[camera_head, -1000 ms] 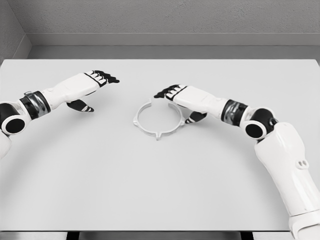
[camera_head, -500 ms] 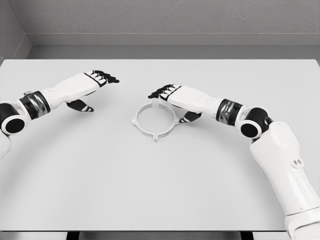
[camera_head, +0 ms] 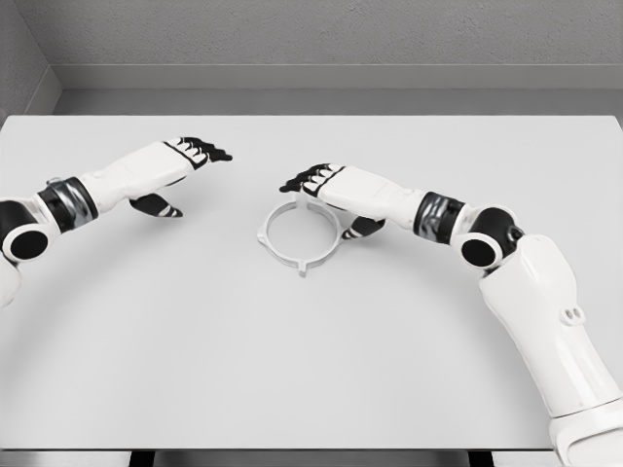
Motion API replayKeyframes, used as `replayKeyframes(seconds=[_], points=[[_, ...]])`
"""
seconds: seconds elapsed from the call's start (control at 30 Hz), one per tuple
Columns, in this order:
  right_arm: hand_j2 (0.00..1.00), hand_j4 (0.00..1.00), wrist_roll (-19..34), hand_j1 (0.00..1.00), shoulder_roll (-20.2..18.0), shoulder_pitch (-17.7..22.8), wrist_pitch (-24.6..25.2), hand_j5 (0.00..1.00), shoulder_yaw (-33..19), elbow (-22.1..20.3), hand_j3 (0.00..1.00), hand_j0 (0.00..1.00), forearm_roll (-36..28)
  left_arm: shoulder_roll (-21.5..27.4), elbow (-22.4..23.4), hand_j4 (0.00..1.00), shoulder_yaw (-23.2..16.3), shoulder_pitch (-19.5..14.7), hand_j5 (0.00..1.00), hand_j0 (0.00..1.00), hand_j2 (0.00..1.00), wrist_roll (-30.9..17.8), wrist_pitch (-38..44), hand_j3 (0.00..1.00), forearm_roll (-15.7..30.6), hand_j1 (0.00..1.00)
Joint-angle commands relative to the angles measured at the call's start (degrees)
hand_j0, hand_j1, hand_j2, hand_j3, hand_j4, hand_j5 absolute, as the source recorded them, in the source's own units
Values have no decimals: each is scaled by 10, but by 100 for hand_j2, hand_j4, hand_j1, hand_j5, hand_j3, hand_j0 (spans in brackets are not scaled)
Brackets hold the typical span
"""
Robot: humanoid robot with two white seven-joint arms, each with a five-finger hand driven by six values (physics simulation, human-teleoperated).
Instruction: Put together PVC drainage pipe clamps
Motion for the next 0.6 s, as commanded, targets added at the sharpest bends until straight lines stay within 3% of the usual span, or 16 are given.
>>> replayKeyframes(seconds=[0.0, 0.23, 0.4, 0.57], points=[[100, 100, 0, 100, 3, -1, 1, 100, 0, 1, 100, 100, -4, 0, 0, 100, 1, 0, 100, 100, 100, 0, 1, 100, 4, 100], [100, 100, 0, 100, 0, 1, 1, 100, -2, -1, 100, 100, -4, 10, 18, 100, 25, 0, 100, 100, 100, 0, 1, 100, 9, 100], [100, 100, 0, 100, -7, 5, 1, 100, -5, -1, 100, 100, -5, 43, 23, 100, 48, 3, 100, 100, 100, 0, 1, 100, 9, 100], [100, 100, -1, 100, -18, 8, 1, 100, -6, 0, 100, 100, -5, 43, 29, 100, 49, -1, 100, 100, 100, 0, 1, 100, 9, 100]])
